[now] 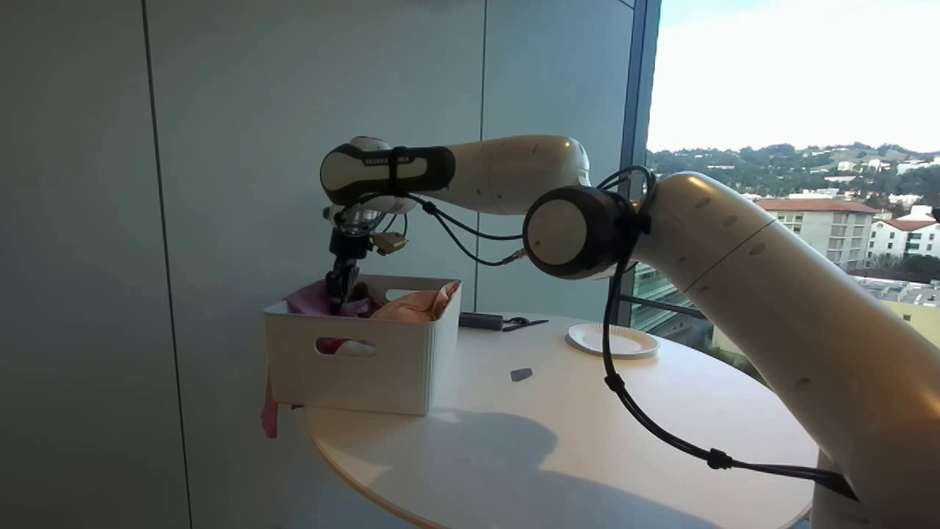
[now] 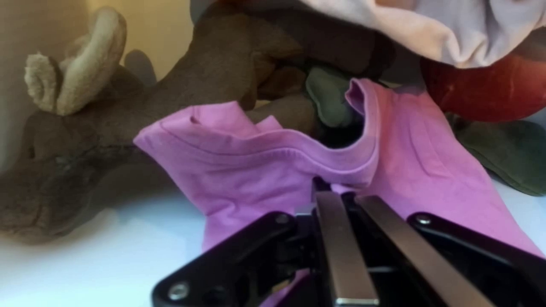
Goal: Remove some clothes from the white basket and put them on the table
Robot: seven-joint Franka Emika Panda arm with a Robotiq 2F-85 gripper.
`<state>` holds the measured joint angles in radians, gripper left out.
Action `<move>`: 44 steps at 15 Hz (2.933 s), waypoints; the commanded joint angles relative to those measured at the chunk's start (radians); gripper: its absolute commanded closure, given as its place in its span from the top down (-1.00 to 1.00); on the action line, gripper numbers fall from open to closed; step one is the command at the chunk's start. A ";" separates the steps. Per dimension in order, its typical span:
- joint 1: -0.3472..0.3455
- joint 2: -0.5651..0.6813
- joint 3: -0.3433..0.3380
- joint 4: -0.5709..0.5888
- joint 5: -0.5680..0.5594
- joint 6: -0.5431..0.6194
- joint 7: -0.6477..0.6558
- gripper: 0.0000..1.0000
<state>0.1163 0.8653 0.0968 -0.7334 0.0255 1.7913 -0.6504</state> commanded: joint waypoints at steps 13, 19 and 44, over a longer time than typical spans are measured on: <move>-0.034 -0.202 -0.051 0.004 -0.038 0.221 0.081 -0.86; 0.009 -0.396 -0.163 -0.127 -0.211 0.396 0.218 -0.86; 0.099 -1.290 0.000 -1.377 -0.901 -0.920 0.864 -0.94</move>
<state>0.2408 -0.2982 0.0778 -1.9173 -0.9654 0.9092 0.1864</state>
